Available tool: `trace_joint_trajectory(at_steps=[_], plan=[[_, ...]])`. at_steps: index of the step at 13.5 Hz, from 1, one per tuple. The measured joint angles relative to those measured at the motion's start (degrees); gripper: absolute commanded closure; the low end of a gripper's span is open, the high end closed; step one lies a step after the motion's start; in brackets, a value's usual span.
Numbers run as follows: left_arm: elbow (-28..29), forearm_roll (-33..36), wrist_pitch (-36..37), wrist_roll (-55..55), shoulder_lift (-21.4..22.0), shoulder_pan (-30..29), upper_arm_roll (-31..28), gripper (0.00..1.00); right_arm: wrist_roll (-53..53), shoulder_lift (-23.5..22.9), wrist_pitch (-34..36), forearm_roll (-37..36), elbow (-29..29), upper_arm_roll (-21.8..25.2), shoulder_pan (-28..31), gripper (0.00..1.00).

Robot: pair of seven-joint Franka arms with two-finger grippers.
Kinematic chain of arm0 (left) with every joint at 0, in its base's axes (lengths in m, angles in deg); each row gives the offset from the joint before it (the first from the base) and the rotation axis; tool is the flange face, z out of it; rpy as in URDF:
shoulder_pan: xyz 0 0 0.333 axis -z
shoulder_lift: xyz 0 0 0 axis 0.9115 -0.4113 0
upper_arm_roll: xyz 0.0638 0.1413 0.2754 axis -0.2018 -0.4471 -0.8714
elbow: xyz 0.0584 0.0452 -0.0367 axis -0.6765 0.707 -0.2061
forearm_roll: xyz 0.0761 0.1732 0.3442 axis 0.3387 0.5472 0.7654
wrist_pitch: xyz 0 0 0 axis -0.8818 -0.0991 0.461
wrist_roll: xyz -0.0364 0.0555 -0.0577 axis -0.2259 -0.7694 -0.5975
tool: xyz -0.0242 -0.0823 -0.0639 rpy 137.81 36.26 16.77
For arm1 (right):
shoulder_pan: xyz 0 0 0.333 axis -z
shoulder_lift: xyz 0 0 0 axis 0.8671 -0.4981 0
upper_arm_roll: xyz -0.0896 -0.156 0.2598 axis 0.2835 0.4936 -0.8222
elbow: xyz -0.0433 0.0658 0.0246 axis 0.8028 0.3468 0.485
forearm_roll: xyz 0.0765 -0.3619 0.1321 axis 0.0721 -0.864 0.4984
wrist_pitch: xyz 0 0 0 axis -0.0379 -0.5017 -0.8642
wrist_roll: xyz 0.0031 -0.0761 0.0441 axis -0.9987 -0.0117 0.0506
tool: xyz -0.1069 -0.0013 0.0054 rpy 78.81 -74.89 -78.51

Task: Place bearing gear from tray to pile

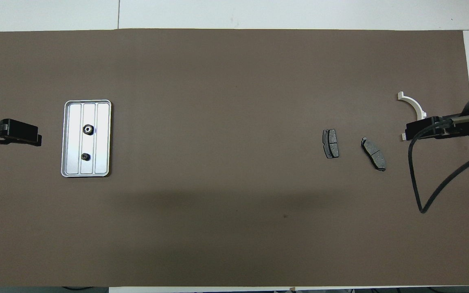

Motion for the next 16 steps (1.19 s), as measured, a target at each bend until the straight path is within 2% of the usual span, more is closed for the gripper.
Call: trace_joint_trajectory(at_steps=[5, 7, 11, 14, 16], plan=[[0.5, 0.0, 0.0, -0.1, 0.0, 0.0, -0.2, 0.00, 0.0, 0.0, 0.0, 0.0, 0.0, 0.0, 0.0, 0.00], [3.1, 0.0, -2.6, 0.1, 0.6, -0.1, -0.5, 0.00, 0.0, 0.0, 0.0, 0.0, 0.0, 0.0, 0.0, 0.00], [16.2, 0.0, -18.3, 1.4, 2.5, -1.2, -1.0, 0.01, 0.0, 0.0, 0.0, 0.0, 0.0, 0.0, 0.0, 0.00], [25.9, 0.0, -29.7, 1.5, 1.0, -1.2, -0.9, 0.01, 0.0, 0.9, 0.1, 0.0, 0.1, 0.3, 0.0, 0.00], [29.9, 0.0, -36.2, 1.7, -0.9, -1.3, -0.9, 0.01, 0.0, 1.4, 0.2, 0.0, 0.1, 0.5, 0.1, 0.00]])
